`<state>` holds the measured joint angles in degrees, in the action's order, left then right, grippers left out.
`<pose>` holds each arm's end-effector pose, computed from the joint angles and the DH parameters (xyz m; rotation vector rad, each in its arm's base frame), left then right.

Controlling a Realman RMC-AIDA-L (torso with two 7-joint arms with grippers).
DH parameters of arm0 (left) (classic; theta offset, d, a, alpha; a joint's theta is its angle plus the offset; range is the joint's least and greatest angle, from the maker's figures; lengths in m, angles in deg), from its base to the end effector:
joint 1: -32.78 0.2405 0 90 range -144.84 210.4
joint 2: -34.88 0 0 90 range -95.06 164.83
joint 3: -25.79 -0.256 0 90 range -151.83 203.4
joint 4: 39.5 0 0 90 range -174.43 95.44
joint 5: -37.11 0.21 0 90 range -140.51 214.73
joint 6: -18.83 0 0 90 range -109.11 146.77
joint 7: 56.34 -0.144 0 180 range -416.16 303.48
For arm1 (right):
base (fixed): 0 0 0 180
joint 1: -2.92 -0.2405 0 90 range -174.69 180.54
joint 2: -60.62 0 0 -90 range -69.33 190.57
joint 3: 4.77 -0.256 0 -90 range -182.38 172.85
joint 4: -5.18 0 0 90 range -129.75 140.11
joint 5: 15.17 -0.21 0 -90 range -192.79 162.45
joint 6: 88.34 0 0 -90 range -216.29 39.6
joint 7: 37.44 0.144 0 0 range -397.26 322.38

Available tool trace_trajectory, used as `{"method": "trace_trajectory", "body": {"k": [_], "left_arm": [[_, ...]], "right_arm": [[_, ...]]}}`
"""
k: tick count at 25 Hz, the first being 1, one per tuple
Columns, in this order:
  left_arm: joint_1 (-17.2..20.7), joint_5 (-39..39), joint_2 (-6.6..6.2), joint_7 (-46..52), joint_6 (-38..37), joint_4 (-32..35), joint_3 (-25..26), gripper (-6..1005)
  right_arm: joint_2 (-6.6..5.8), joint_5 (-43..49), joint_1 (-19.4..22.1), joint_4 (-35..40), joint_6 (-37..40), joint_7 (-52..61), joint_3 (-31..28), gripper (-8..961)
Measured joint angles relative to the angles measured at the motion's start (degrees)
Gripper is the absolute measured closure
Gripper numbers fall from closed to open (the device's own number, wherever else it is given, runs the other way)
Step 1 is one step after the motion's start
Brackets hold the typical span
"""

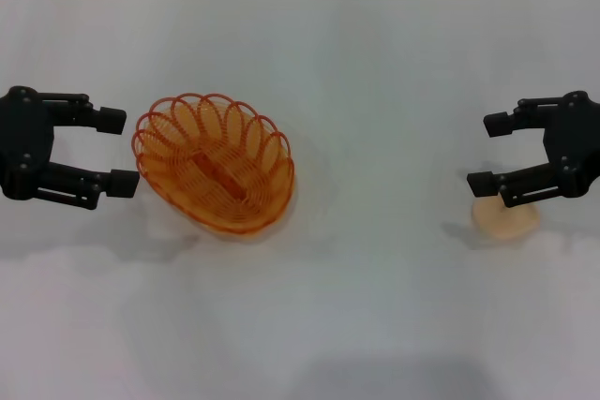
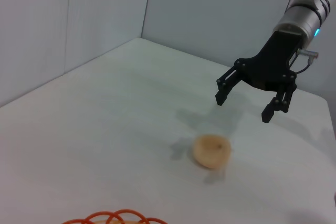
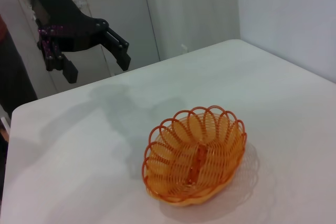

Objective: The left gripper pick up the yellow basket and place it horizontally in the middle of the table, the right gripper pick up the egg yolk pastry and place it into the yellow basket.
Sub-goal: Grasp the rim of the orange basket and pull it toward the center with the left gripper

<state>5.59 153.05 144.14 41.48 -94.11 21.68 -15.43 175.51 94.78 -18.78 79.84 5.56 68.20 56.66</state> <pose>-0.2473 0.3070 0.1165 -2.9382 -0.5603 -0.4448 0.2052 0.3214 0.0611 -2.8600 0.4671 0.3623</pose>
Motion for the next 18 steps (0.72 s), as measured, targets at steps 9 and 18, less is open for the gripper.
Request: {"method": "trace_trajectory", "body": {"k": [9, 18], "left_arm": [[-0.1, 0.0, -0.02, 0.0, -0.1, 0.0, 0.0, 111], [-0.1, 0.0, -0.03, 0.0, 0.3, 0.0, 0.3, 111]], "right_arm": [[-0.02, 0.0, 0.0, -0.1, 0.2, 0.0, -0.3, 85], [0.19, 0.1, 0.0, -0.3, -0.3, -0.2, -0.4, 85]]}}
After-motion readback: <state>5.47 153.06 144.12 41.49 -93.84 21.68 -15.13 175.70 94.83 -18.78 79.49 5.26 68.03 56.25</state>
